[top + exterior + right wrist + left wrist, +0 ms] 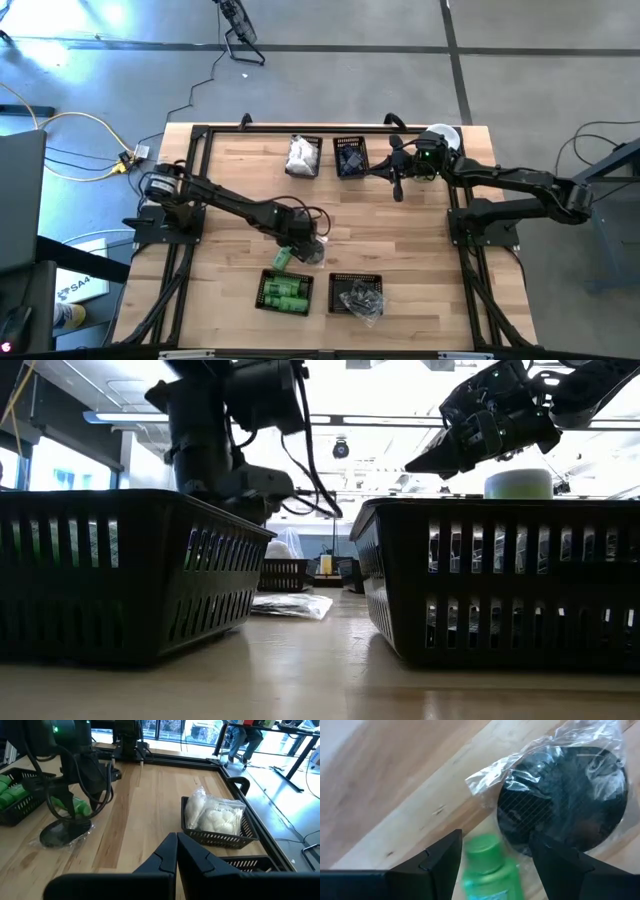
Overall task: Pick & Place Travel size toiletries
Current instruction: Put the green shampoo into the bottom left black bin
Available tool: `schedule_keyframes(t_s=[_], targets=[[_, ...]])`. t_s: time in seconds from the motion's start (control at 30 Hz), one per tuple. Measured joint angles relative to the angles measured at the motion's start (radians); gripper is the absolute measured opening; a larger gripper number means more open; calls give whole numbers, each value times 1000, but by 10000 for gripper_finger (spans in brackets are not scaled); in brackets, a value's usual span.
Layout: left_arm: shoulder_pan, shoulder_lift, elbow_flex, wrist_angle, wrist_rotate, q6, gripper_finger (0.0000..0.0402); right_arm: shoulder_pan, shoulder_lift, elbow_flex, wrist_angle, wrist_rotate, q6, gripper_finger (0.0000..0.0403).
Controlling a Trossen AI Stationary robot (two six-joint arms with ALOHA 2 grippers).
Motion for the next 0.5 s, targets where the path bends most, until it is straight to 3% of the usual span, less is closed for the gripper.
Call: schedule_keyframes(t_s=[0.5], targets=[[0, 2, 1, -6, 17, -4, 222, 0, 0, 1, 0, 0, -5, 3]])
